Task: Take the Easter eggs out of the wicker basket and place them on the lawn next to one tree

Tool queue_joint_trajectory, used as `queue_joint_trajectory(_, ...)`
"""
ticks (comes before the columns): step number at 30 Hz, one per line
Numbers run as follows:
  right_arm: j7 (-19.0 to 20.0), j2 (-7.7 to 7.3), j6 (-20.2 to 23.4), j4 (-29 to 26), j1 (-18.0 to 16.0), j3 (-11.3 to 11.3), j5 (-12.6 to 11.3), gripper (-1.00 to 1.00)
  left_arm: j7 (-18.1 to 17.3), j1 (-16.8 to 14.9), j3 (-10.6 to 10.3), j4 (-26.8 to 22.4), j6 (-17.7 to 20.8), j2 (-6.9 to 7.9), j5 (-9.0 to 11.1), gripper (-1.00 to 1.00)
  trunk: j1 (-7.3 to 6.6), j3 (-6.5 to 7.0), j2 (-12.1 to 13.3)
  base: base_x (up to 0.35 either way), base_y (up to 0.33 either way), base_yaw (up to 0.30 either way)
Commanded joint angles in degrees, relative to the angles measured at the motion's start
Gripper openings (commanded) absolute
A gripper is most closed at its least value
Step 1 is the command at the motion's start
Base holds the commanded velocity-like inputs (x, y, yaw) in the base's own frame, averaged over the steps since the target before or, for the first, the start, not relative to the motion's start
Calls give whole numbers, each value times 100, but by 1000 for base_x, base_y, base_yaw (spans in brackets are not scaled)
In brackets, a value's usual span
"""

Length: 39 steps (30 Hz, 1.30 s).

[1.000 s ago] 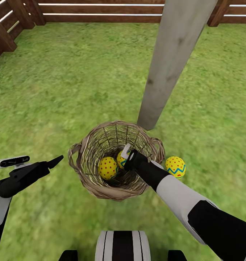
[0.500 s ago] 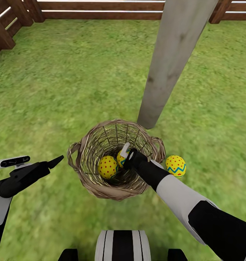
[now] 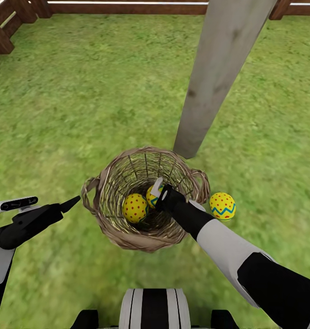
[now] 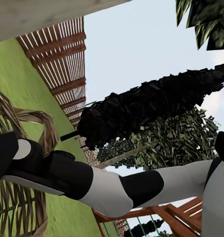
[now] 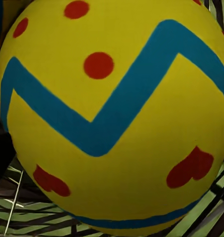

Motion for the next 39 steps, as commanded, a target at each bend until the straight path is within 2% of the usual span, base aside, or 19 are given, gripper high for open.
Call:
queue_joint_trajectory(1, 64, 1, 58, 97, 25, 17, -160, -100, -22, -3, -2, 0, 57, 0, -7, 100, 4, -27, -2, 0, 0, 0)
queue_joint_trajectory(5, 68, 2, 58, 93, 27, 17, -160, -100, -22, -3, -2, 3, 60, 0, -3, 100, 12, -93, -6, 0, 0, 0)
queue_joint_trajectory(13, 70, 2, 58, 95, 27, 17, -160, -100, -22, -3, -2, 9, 55, 0, -3, 100, 14, -115, -7, 0, 0, 0)
queue_joint_trajectory(39, 71, 19, 67, 99, 27, 26, -160, -100, -22, -3, -20, -56, 90, 44, -2, 100, -53, 461, 28, -23, 0, 0)
